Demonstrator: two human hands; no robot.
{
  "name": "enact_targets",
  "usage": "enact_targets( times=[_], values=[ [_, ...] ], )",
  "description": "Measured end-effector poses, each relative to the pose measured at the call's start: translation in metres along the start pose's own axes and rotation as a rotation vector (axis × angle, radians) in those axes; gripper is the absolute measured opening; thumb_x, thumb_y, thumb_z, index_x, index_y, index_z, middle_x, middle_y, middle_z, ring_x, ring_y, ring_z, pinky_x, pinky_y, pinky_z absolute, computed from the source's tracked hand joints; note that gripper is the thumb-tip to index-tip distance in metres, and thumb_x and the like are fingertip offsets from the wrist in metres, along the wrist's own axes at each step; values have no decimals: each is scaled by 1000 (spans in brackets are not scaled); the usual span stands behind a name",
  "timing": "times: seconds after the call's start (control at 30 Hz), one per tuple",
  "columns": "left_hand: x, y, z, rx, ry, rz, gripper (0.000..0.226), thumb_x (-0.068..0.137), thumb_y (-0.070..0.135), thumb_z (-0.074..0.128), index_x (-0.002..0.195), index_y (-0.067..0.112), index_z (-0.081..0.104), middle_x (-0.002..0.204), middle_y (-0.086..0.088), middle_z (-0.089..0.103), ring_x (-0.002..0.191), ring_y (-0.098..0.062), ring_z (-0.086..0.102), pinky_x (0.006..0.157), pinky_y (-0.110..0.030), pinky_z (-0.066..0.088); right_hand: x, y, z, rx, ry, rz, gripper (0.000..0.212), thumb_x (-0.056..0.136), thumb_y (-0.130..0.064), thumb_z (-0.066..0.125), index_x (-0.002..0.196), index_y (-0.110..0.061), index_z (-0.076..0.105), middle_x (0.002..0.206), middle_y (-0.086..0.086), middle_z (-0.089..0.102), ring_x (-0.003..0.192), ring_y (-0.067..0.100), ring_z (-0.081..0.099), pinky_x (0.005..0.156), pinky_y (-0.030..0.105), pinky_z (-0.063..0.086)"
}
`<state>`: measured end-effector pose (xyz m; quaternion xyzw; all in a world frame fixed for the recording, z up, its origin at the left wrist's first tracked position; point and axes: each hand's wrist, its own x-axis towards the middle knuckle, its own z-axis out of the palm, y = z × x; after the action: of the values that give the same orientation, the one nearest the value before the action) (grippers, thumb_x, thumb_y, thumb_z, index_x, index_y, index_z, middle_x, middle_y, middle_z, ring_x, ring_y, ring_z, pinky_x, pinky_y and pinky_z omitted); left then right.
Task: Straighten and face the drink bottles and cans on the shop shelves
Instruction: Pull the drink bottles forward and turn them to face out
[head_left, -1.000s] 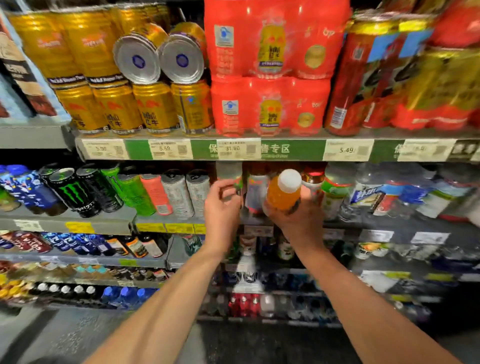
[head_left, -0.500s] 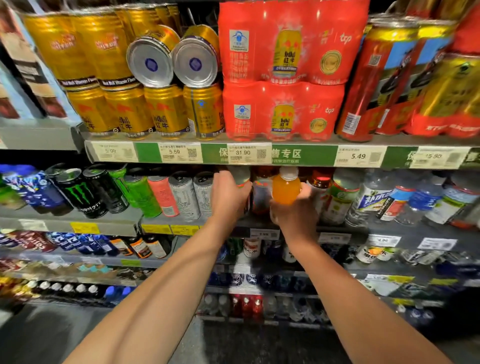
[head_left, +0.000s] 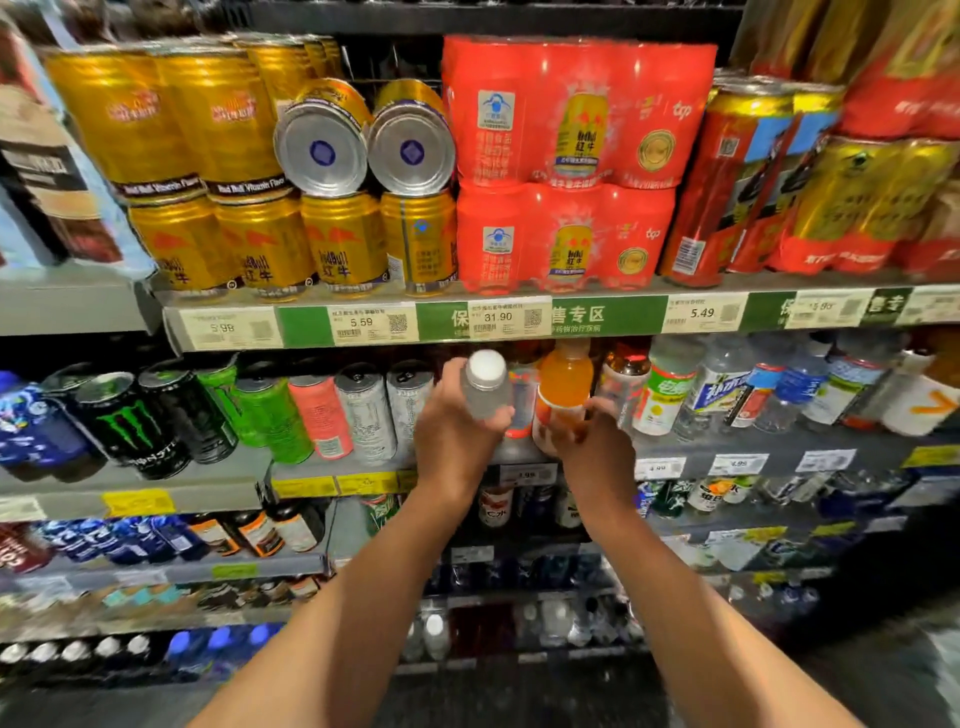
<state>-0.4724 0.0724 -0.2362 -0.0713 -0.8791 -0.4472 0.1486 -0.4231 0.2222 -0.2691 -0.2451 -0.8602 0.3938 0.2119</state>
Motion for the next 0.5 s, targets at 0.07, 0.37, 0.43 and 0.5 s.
enact_targets(
  times=[0.07,0.37,0.43,0.5],
  values=[
    [-3,-3,-4,-67,13,-5,58,65,38,81,109,45,43,95,14,62,86,-18,62,61,-25,41,-8,-6,3,126,-17,-84,28,91,-27,72,110,-9,64,102,3,71,92,22,66,75,29,45],
    [-32,-2,-18,-263,62,214,74,63,56,82,126,36,49,110,18,60,95,3,57,76,-2,42,-19,-27,-3,318,-420,-316,70,73,-8,88,125,-37,50,121,-17,61,102,-6,60,82,5,43],
    [-37,9,-19,-310,2,282,74,62,58,83,126,44,48,111,20,62,94,1,60,74,-4,46,-22,-22,-17,293,-367,-330,71,71,-14,89,124,-38,49,114,-19,64,97,-8,61,77,6,45],
    [-40,22,-17,-397,-103,304,74,61,59,84,125,55,46,110,26,63,97,0,63,74,-12,52,-22,-12,-36,250,-340,-338,73,69,-20,91,129,-34,52,109,-19,68,95,-6,64,73,11,49]
  ],
)
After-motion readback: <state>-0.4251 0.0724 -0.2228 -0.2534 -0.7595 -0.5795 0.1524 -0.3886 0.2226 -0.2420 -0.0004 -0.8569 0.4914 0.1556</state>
